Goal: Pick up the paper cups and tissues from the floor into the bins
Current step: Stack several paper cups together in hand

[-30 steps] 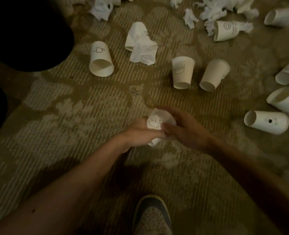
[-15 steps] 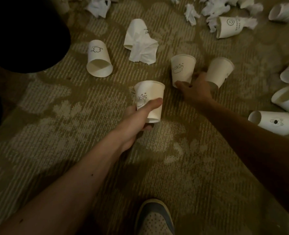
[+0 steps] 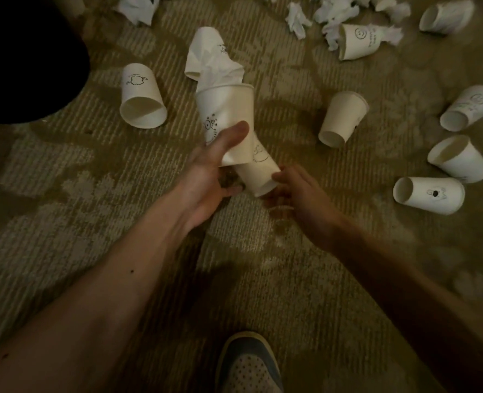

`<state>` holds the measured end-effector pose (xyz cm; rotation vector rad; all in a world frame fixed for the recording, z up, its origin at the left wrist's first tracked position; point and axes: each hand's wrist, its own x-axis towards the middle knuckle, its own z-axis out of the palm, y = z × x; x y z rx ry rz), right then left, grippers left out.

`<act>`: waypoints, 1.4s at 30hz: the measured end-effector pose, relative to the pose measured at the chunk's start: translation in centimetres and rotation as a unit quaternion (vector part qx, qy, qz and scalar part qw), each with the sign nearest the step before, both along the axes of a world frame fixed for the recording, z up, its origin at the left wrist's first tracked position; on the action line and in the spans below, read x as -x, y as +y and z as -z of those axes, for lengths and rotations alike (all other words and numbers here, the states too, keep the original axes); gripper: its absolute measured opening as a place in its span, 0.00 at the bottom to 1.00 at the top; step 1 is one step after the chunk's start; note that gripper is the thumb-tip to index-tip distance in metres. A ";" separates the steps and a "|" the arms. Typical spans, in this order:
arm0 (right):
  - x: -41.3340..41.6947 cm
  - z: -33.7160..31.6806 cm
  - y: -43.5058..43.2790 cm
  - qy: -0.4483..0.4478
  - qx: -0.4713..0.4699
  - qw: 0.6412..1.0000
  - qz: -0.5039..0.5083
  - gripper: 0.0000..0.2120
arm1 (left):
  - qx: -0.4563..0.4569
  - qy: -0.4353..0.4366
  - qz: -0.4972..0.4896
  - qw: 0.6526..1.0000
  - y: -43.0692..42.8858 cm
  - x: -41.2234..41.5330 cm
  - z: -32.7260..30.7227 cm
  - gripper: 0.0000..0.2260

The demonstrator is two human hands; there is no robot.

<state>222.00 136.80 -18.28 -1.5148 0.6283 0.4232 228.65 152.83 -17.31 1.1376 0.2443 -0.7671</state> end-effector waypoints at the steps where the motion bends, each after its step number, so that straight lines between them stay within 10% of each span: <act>1: 0.4 -0.2 0.2 0.004 -0.022 1.000 -0.002 0.14 | 0.003 -0.007 0.008 1.000 -0.1 0.0 0.0 0.30; 13: -0.6 -0.3 -5.3 0.054 0.089 0.994 0.033 0.17 | -0.042 -0.055 0.096 0.993 -2.3 -0.5 0.0 0.18; 20: -5.9 2.0 -10.0 0.046 0.255 0.937 0.234 0.46 | -0.050 -0.051 0.104 0.992 -2.4 -0.7 0.3 0.14; 33: -6.4 1.7 -9.7 0.060 0.324 0.931 0.157 0.35 | -0.098 -0.064 0.101 0.988 -0.3 -1.4 -2.1 0.17; 42: -1.7 -3.9 -1.0 -0.095 0.308 0.946 -0.026 0.24 | -0.225 -0.236 0.199 0.924 6.8 -1.7 -11.5 0.24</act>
